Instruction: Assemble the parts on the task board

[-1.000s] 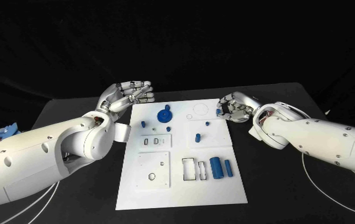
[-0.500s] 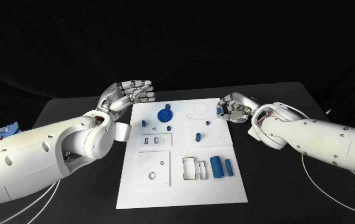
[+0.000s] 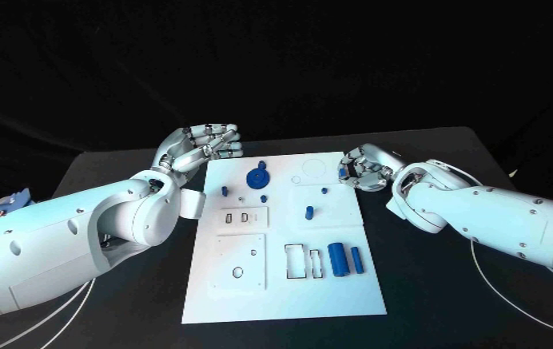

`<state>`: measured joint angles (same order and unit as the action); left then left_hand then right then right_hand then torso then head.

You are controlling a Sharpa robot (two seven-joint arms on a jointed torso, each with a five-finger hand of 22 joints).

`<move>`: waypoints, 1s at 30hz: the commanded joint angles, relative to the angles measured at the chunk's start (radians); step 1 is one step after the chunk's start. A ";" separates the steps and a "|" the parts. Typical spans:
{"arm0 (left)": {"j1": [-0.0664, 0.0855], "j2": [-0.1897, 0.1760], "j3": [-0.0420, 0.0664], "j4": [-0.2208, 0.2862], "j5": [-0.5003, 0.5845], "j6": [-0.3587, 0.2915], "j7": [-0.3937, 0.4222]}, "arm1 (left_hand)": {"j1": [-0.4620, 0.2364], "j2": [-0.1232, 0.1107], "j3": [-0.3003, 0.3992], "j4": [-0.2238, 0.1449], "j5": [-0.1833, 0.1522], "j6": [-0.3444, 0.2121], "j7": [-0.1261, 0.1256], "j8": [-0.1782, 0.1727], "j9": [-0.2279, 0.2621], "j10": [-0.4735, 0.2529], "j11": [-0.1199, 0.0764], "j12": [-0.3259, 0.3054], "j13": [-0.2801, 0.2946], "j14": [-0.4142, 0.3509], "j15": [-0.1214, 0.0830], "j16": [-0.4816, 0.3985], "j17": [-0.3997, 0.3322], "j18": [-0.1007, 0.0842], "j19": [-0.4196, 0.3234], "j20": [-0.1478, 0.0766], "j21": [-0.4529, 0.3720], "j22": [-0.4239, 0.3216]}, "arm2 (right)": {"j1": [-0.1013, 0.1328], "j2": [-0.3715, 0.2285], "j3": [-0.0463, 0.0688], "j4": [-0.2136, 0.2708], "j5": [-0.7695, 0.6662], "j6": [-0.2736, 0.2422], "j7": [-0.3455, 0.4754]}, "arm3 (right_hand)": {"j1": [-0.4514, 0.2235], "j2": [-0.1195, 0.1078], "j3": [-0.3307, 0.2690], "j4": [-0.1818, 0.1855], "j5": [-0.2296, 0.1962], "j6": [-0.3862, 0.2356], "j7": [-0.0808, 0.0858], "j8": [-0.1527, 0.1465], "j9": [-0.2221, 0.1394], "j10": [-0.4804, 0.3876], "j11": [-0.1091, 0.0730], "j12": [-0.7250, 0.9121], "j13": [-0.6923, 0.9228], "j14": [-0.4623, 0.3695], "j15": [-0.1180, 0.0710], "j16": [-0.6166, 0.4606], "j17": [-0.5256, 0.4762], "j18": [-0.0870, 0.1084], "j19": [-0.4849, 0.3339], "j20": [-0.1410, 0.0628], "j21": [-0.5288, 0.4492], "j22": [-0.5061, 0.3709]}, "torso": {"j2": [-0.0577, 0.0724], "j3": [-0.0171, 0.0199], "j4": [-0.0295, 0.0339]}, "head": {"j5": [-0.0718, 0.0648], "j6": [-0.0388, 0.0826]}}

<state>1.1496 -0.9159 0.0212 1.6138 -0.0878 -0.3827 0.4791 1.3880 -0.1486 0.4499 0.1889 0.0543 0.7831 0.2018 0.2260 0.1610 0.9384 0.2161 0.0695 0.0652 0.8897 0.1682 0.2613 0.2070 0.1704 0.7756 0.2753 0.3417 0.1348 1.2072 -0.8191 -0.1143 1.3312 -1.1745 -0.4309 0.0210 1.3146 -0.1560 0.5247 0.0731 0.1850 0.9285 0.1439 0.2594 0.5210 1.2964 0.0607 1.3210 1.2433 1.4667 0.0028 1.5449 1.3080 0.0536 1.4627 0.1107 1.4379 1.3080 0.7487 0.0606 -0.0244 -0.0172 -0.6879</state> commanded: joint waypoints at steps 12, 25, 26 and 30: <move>0.001 0.001 0.001 -0.002 0.002 0.015 0.002 | -0.007 0.000 0.005 -0.004 -0.001 0.001 0.070 -0.006 -0.001 -0.001 0.001 -0.003 0.000 -0.005 0.004 -0.003 0.001 0.011 0.001 0.004 0.003 -0.001 | -0.001 -0.001 0.000 0.024 0.018 -0.119 0.042 | -0.005 0.063 0.020 -0.008 -0.065 0.009 -0.029 0.082 0.055 0.040 -0.023 0.025 0.035 0.092 -0.029 0.009 0.209 -0.016 0.008 -0.026 0.009 0.150 | -0.001 -0.0019 -0.0008 | 0.007 0.002; 0.001 0.004 0.001 -0.012 0.002 0.014 -0.002 | -0.007 0.001 0.007 -0.006 -0.001 0.000 0.071 -0.007 -0.002 -0.002 0.001 -0.004 0.000 -0.006 0.004 -0.004 0.002 0.011 0.000 0.004 0.004 -0.002 | 0.028 0.041 0.000 0.180 -0.024 -0.096 -0.077 | 0.000 0.071 0.037 -0.018 -0.063 -0.009 -0.023 0.088 0.060 0.023 -0.019 0.007 0.017 0.093 -0.027 0.010 0.215 -0.014 0.004 -0.026 0.003 0.147 | -0.004 -0.0055 -0.0001 | 0.030 0.000; 0.001 0.006 0.001 -0.015 0.002 0.014 -0.002 | -0.007 0.001 0.007 -0.006 -0.001 0.000 0.071 -0.007 -0.002 -0.002 0.001 -0.004 0.000 -0.006 0.004 -0.004 0.002 0.011 0.000 0.004 0.004 -0.002 | 0.030 0.051 0.000 0.194 -0.031 -0.092 -0.094 | 0.000 0.071 0.037 -0.018 -0.063 -0.009 -0.023 0.088 0.060 0.023 -0.019 0.007 0.017 0.093 -0.027 0.010 0.215 -0.014 0.004 -0.026 0.003 0.147 | -0.004 -0.0063 0.0007 | 0.035 -0.002; 0.001 0.015 0.001 -0.030 0.004 0.012 -0.002 | -0.008 0.001 0.007 -0.006 -0.001 0.000 0.071 -0.008 -0.002 -0.002 0.001 -0.004 0.000 -0.006 0.004 -0.004 0.002 0.011 0.000 0.004 0.004 -0.002 | 0.033 0.098 -0.004 0.231 -0.046 -0.067 -0.147 | -0.004 0.071 0.037 -0.016 -0.064 -0.013 -0.022 0.090 0.061 0.020 -0.017 0.004 0.014 0.092 -0.026 0.010 0.213 -0.013 0.001 -0.026 0.000 0.144 | -0.005 -0.0067 0.0004 | 0.055 -0.005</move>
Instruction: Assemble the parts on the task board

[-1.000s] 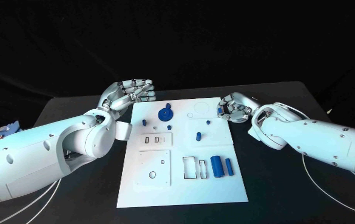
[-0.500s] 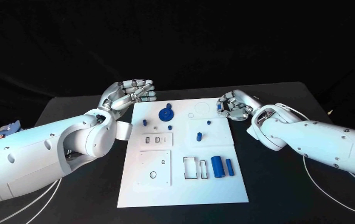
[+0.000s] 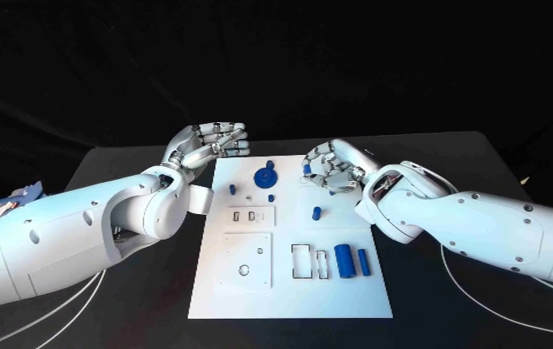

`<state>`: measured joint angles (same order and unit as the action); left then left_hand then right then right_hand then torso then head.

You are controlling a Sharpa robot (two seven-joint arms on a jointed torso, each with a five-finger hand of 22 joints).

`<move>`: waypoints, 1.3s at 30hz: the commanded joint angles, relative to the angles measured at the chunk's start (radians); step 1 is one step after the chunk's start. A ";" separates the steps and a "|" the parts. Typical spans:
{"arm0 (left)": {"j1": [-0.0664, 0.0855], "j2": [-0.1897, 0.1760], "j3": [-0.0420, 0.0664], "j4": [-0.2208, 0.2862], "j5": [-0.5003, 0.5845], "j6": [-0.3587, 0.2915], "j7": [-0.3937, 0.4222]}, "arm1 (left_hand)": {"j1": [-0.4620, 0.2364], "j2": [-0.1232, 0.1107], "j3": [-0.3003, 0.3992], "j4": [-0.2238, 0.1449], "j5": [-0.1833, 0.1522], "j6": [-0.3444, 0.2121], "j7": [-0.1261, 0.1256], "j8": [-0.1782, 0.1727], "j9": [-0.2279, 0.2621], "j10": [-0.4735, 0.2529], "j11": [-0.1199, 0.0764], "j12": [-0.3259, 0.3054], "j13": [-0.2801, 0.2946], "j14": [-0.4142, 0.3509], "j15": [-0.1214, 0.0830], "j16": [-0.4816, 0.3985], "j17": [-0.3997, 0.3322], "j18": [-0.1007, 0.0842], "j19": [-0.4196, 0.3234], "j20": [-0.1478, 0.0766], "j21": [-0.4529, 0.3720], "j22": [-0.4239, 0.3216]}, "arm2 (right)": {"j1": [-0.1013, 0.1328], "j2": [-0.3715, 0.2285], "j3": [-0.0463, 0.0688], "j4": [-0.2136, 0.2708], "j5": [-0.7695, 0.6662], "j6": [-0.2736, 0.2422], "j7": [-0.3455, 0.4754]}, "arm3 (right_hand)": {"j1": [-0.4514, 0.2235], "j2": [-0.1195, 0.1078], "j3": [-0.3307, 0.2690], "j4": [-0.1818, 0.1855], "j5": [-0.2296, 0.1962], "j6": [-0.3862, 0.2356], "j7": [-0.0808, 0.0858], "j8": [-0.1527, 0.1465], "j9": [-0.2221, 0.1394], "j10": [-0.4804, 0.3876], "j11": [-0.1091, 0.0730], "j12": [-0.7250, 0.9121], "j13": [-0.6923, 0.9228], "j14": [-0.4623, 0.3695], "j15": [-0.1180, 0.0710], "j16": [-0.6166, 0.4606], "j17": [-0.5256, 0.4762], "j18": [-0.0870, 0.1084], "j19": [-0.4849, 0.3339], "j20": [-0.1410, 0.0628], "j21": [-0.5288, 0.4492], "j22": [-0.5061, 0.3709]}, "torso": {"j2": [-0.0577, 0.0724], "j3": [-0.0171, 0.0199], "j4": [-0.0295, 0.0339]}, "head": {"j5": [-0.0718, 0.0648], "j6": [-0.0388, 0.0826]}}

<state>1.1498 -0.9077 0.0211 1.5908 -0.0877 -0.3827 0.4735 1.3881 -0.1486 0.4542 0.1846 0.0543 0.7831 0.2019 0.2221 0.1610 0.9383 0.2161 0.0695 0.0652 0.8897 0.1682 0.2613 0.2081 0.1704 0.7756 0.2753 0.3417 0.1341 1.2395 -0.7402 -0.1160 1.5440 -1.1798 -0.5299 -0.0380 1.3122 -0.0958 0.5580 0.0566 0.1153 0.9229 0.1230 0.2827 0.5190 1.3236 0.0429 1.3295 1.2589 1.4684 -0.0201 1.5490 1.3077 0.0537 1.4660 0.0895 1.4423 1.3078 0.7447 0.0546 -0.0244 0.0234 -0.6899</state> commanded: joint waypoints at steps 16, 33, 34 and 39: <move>0.001 0.034 0.000 -0.046 0.017 0.007 0.009 | -0.008 0.001 0.004 -0.002 -0.001 0.001 0.070 -0.003 -0.001 -0.001 0.001 -0.003 0.001 -0.005 0.004 -0.004 0.001 0.011 0.000 0.004 0.004 -0.001 | -0.031 0.164 -0.022 0.008 -0.135 0.116 -0.200 | -0.009 0.007 0.002 0.002 0.005 -0.010 0.000 0.071 0.066 -0.013 0.002 -0.010 -0.008 0.089 -0.002 0.003 0.207 -0.012 -0.007 -0.003 -0.011 0.139 | -0.002 -0.0138 0.0022 | 0.053 -0.023; 0.003 0.037 0.001 -0.047 0.018 0.009 0.008 | -0.008 0.002 0.005 -0.003 -0.001 0.003 0.069 -0.003 -0.001 0.001 0.000 -0.002 0.001 -0.004 0.004 -0.004 0.002 0.011 0.001 0.004 0.004 -0.001 | -0.071 0.223 -0.028 -0.021 -0.258 0.129 -0.237 | -0.020 -0.004 -0.003 0.003 0.001 -0.011 -0.001 0.079 0.069 -0.014 0.001 -0.011 -0.009 0.089 -0.002 0.003 0.206 -0.011 -0.007 -0.003 -0.013 0.139 | -0.002 -0.0110 0.0020 | 0.073 -0.047; 0.003 0.037 0.001 -0.047 0.018 0.009 0.008 | -0.008 0.002 0.005 -0.003 -0.001 0.003 0.069 -0.003 -0.001 0.001 0.000 -0.002 0.001 -0.004 0.004 -0.004 0.002 0.011 0.001 0.004 0.004 -0.001 | -0.072 0.225 -0.028 -0.023 -0.261 0.129 -0.237 | -0.020 -0.004 -0.003 0.003 0.001 -0.011 -0.001 0.079 0.069 -0.014 0.001 -0.011 -0.009 0.089 -0.002 0.003 0.206 -0.011 -0.007 -0.003 -0.013 0.139 | -0.002 -0.0108 0.0022 | 0.074 -0.048; 0.003 0.038 0.001 -0.048 0.018 0.010 0.008 | -0.008 0.002 0.005 -0.003 -0.001 0.003 0.069 -0.003 -0.001 0.001 0.000 -0.002 0.001 -0.004 0.004 -0.004 0.002 0.011 0.001 0.004 0.004 -0.001 | -0.076 0.235 -0.028 -0.033 -0.273 0.127 -0.240 | -0.021 -0.006 -0.003 0.002 0.000 -0.012 -0.001 0.079 0.069 -0.015 0.001 -0.012 -0.009 0.089 -0.002 0.003 0.207 -0.011 -0.007 -0.003 -0.013 0.139 | -0.003 -0.0112 0.0026 | 0.075 -0.049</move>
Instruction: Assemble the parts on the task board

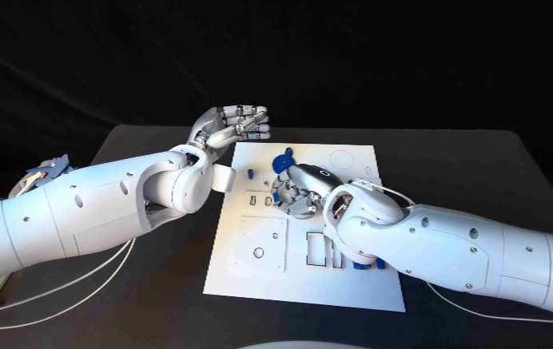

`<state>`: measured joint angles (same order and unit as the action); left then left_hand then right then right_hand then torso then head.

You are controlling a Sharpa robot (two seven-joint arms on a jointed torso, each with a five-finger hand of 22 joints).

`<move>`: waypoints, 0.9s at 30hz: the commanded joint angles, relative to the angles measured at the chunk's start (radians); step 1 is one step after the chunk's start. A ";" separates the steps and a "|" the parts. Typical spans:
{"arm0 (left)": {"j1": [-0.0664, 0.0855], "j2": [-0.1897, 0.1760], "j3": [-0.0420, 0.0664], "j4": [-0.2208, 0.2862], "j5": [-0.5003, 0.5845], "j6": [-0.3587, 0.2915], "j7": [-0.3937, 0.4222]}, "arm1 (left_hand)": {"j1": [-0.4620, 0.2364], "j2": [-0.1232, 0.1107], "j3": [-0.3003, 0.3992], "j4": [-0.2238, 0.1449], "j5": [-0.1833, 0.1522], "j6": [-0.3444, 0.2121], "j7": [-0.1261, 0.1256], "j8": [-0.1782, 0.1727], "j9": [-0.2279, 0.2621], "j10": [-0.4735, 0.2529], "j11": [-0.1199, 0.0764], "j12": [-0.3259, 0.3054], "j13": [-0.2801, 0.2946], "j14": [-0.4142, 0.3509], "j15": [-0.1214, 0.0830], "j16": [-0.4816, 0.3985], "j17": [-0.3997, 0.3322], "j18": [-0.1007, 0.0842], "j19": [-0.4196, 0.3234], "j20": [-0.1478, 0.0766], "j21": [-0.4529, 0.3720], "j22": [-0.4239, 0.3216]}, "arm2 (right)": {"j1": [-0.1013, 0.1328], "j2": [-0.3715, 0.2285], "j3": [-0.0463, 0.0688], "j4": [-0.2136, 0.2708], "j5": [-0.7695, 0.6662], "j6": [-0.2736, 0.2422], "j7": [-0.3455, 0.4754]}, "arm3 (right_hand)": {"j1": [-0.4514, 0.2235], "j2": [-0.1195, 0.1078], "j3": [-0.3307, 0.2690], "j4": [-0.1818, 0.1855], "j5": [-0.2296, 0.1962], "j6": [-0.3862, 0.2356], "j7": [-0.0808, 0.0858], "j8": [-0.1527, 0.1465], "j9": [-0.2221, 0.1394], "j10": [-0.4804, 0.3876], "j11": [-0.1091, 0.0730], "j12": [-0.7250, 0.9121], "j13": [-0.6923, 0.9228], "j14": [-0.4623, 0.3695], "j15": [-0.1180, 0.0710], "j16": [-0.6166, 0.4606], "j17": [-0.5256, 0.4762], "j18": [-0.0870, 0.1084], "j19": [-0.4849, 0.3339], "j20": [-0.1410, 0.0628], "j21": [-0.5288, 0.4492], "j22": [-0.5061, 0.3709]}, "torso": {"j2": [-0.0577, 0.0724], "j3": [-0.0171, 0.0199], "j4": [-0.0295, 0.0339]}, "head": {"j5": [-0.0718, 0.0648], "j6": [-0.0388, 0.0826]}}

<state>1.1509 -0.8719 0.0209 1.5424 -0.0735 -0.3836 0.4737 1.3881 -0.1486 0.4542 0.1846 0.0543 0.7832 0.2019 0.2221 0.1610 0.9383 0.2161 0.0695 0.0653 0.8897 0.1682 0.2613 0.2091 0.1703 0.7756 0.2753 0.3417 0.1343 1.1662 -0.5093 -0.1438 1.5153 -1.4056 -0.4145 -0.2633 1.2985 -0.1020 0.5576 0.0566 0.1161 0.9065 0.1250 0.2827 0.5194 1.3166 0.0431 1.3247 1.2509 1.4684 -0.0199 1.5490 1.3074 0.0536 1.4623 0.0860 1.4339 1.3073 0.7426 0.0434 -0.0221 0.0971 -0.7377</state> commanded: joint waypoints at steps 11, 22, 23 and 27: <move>0.002 0.003 0.001 0.001 0.004 0.012 0.007 | -0.008 0.002 0.006 -0.005 -0.001 0.004 0.069 -0.003 -0.001 0.002 0.000 -0.002 0.001 -0.004 0.003 -0.004 0.001 0.011 0.001 0.004 0.005 -0.002 | -0.011 0.015 -0.001 -0.026 -0.057 0.014 -0.019 | -0.010 -0.004 -0.004 0.002 -0.004 0.004 -0.003 0.081 0.069 -0.009 0.001 -0.008 -0.002 0.089 -0.002 0.003 0.207 -0.012 -0.002 0.001 -0.003 0.141 | -0.001 -0.0003 -0.0016 | 0.002 -0.004; 0.002 0.003 0.001 0.000 0.004 0.013 0.006 | -0.008 0.002 0.006 -0.005 -0.001 0.004 0.069 -0.003 -0.001 0.002 0.000 -0.002 0.001 -0.004 0.003 -0.004 0.001 0.011 0.001 0.004 0.005 -0.002 | -0.019 0.026 -0.001 -0.038 -0.059 0.017 -0.016 | -0.016 -0.009 -0.006 0.004 -0.007 0.001 -0.002 0.082 0.069 -0.011 0.002 -0.010 -0.003 0.089 -0.002 0.003 0.205 -0.011 -0.005 0.001 -0.007 0.138 | -0.001 -0.0005 -0.0007 | 0.002 -0.005; 0.002 0.003 0.001 0.000 0.004 0.013 0.005 | -0.008 0.002 0.006 -0.005 -0.001 0.004 0.069 -0.003 -0.001 0.002 0.000 -0.002 0.001 -0.004 0.003 -0.004 0.001 0.011 0.001 0.004 0.005 -0.002 | -0.020 0.026 -0.001 -0.038 -0.059 0.017 -0.015 | -0.016 -0.009 -0.006 0.004 -0.007 0.001 -0.002 0.082 0.069 -0.011 0.002 -0.010 -0.003 0.089 -0.002 0.003 0.205 -0.011 -0.005 0.001 -0.007 0.138 | -0.001 -0.0005 -0.0007 | 0.002 -0.005; 0.002 0.003 0.001 0.000 0.004 0.014 0.005 | -0.008 0.002 0.006 -0.005 -0.001 0.004 0.069 -0.003 -0.001 0.002 0.000 -0.002 0.001 -0.004 0.003 -0.004 0.001 0.011 0.001 0.004 0.005 -0.002 | -0.022 0.028 -0.001 -0.040 -0.059 0.015 -0.015 | -0.016 -0.009 -0.006 0.004 -0.007 0.001 -0.002 0.082 0.069 -0.011 0.002 -0.010 -0.003 0.089 -0.002 0.003 0.205 -0.011 -0.005 0.001 -0.007 0.138 | -0.001 -0.0004 -0.0014 | 0.003 -0.006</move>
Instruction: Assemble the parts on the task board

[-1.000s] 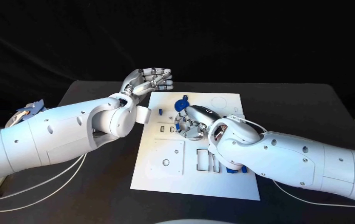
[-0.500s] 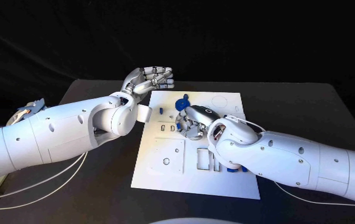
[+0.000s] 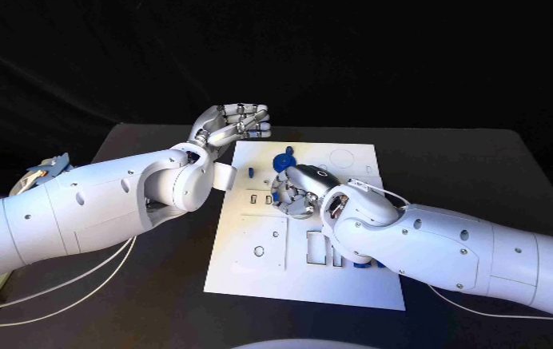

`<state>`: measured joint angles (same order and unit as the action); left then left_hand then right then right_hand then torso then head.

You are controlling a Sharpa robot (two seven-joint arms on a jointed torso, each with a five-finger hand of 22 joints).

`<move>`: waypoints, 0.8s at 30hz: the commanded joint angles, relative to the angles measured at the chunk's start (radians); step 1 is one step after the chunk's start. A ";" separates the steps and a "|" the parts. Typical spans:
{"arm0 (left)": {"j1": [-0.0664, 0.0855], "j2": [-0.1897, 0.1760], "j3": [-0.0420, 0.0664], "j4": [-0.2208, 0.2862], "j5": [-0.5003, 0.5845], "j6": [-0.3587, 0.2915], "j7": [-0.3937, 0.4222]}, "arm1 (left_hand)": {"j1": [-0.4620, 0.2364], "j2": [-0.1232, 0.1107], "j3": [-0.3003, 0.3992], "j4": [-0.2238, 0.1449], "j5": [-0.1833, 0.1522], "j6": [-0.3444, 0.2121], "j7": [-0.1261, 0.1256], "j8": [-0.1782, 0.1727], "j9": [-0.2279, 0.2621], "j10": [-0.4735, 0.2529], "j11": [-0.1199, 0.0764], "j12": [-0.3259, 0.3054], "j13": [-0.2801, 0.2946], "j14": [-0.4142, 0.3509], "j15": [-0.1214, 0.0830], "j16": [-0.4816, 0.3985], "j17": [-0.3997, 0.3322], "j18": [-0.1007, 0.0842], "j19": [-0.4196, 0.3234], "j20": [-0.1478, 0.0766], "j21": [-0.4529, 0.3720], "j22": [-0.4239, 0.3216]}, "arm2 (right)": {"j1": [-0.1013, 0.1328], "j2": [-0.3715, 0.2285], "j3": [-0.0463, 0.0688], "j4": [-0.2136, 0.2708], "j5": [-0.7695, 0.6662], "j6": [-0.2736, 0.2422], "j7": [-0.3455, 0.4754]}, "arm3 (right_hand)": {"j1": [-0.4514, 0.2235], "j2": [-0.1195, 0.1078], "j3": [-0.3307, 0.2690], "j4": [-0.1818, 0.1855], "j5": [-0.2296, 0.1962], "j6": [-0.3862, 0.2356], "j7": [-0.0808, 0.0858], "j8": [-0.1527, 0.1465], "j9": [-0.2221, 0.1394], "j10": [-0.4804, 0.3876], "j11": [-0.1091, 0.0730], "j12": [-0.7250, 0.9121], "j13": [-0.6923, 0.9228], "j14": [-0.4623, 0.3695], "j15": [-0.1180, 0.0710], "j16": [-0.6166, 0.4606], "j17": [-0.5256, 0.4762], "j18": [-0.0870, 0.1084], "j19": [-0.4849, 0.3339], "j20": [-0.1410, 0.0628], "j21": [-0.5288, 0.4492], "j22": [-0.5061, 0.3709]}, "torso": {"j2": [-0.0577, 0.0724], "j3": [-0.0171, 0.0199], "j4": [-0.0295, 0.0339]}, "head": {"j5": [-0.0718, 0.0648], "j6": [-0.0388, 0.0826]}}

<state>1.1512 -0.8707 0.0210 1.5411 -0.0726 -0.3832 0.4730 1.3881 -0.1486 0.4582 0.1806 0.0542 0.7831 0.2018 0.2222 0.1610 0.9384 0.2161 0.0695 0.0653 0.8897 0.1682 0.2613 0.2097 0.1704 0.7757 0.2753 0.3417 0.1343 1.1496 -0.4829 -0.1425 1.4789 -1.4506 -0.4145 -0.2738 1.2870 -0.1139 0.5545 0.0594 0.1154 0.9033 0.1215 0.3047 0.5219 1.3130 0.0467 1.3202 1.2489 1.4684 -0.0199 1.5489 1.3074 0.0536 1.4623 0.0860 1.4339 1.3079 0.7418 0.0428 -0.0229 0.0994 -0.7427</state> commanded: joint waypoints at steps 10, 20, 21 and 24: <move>0.001 0.002 0.001 0.000 0.003 0.015 0.005 | -0.008 0.001 0.003 -0.002 -0.001 0.004 0.069 -0.003 -0.001 0.002 0.000 -0.002 0.001 -0.004 0.003 -0.004 0.001 0.011 0.000 0.004 0.005 -0.002 | -0.009 0.003 -0.003 -0.005 -0.013 0.005 -0.002 | -0.006 0.002 -0.002 0.002 -0.007 0.003 0.001 0.060 0.066 -0.006 -0.002 -0.004 0.000 0.089 -0.002 0.003 0.207 -0.011 -0.004 0.001 -0.006 0.138 | 0.000 0.0008 -0.0004 | 0.002 -0.001; 0.001 0.003 0.001 -0.002 0.003 0.016 0.004 | -0.009 0.001 0.004 -0.003 -0.001 0.004 0.069 -0.003 -0.001 0.002 0.000 -0.002 0.001 -0.004 0.003 -0.005 0.002 0.011 0.000 0.004 0.005 -0.002 | -0.010 0.001 -0.003 -0.001 -0.010 -0.045 0.017 | -0.008 0.002 -0.002 0.002 -0.008 0.002 0.002 0.060 0.066 -0.005 -0.002 -0.003 0.001 0.089 -0.002 0.003 0.207 -0.011 -0.002 0.001 -0.004 0.140 | -0.001 0.0006 -0.0016 | 0.004 -0.002; 0.001 0.003 0.001 -0.002 0.003 0.016 0.004 | -0.009 0.001 0.004 -0.003 -0.001 0.004 0.069 -0.003 -0.001 0.002 0.000 -0.002 0.001 -0.004 0.003 -0.005 0.002 0.011 0.000 0.004 0.005 -0.002 | -0.010 0.001 -0.003 0.000 -0.009 -0.049 0.019 | -0.008 0.003 -0.002 0.003 -0.008 0.002 0.002 0.061 0.066 -0.003 -0.002 -0.002 0.003 0.090 -0.002 0.004 0.208 -0.012 -0.001 0.001 -0.002 0.142 | -0.001 0.0006 -0.0016 | 0.004 -0.002; 0.001 0.003 0.001 -0.003 0.003 0.016 0.003 | -0.009 0.001 0.004 -0.003 -0.001 0.004 0.069 -0.003 -0.001 0.002 0.000 -0.002 0.001 -0.004 0.003 -0.005 0.002 0.011 0.000 0.004 0.005 -0.002 | -0.010 -0.001 -0.003 0.002 -0.004 -0.063 0.025 | -0.008 0.003 -0.001 0.003 -0.008 0.002 0.001 0.061 0.066 -0.002 -0.002 0.000 0.005 0.090 -0.002 0.004 0.210 -0.013 0.001 0.001 0.000 0.143 | 0.000 0.0007 -0.0014 | 0.004 -0.003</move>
<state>1.1512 -0.8701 0.0211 1.5379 -0.0721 -0.3828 0.4718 1.3881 -0.1486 0.4582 0.1806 0.0543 0.7832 0.2018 0.2222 0.1610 0.9384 0.2161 0.0695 0.0652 0.8897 0.1682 0.2613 0.2103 0.1704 0.7756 0.2753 0.3416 0.1334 1.1404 -0.4830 -0.1451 1.4784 -1.4522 -0.4517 -0.2646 1.2844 -0.1166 0.5533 0.0583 0.1095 0.8970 0.1240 0.3294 0.5245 1.3131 0.0467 1.3203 1.2524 1.4684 -0.0199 1.5489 1.3081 0.0535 1.4623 0.0860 1.4339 1.3075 0.7418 0.0431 -0.0242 0.1035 -0.7453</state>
